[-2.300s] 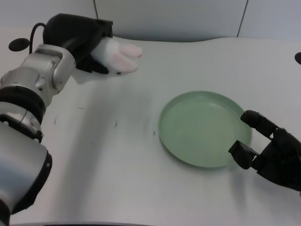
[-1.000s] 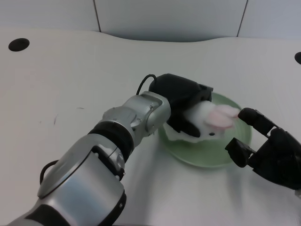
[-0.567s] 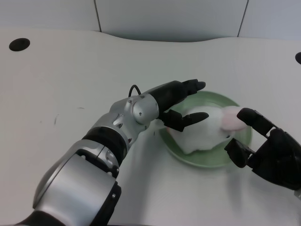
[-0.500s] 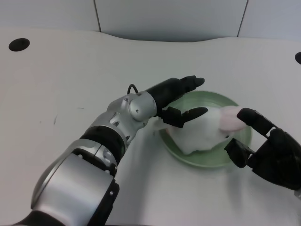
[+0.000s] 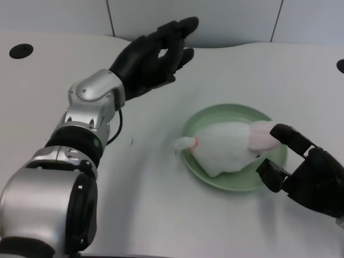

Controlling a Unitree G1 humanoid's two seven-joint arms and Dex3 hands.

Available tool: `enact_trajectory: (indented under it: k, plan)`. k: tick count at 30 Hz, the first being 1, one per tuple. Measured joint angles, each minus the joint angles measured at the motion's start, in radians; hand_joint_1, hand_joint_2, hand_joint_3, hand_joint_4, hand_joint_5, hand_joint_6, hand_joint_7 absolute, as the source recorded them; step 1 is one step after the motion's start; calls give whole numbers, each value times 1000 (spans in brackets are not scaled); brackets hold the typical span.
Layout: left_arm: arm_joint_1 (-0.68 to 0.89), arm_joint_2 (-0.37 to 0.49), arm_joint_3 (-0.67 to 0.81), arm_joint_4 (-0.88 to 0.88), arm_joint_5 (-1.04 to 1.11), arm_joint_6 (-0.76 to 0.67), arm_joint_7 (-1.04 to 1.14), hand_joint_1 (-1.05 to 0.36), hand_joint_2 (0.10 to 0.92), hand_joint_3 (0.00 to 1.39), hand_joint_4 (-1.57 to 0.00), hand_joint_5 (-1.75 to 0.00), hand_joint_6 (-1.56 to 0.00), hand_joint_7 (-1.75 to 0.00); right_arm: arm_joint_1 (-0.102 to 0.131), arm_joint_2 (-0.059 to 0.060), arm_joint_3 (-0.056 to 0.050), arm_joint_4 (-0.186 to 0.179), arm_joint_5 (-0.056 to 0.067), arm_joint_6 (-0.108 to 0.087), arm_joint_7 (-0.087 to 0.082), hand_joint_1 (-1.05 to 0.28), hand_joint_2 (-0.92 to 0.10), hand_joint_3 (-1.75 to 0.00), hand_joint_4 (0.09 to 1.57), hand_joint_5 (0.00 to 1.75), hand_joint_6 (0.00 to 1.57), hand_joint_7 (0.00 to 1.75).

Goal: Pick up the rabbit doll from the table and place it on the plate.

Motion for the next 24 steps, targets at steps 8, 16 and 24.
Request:
enact_trajectory:
  k: [8, 16, 24]
  plan:
    - [206, 87, 132, -44, -174, 23, -202, -1048, 921, 687, -117, -74, -41, -11, -5, -13, 1, 22, -2, -4, 3, -732, -921, -329, 516, 1746, 565, 1166]
    - [382, 112, 247, -109, -326, 201, -189, -753, 921, 415, -457, -1220, -779, -229, -14, -14, 7, 35, -5, -4, 3, -731, -921, -339, 502, 1746, 549, 1142]
    - [598, 96, 287, -337, -434, 290, -187, -718, 921, 522, -240, -1740, -321, -1361, -16, -15, 11, 40, -6, -9, -9, -746, -921, -316, 502, 1746, 537, 1189]
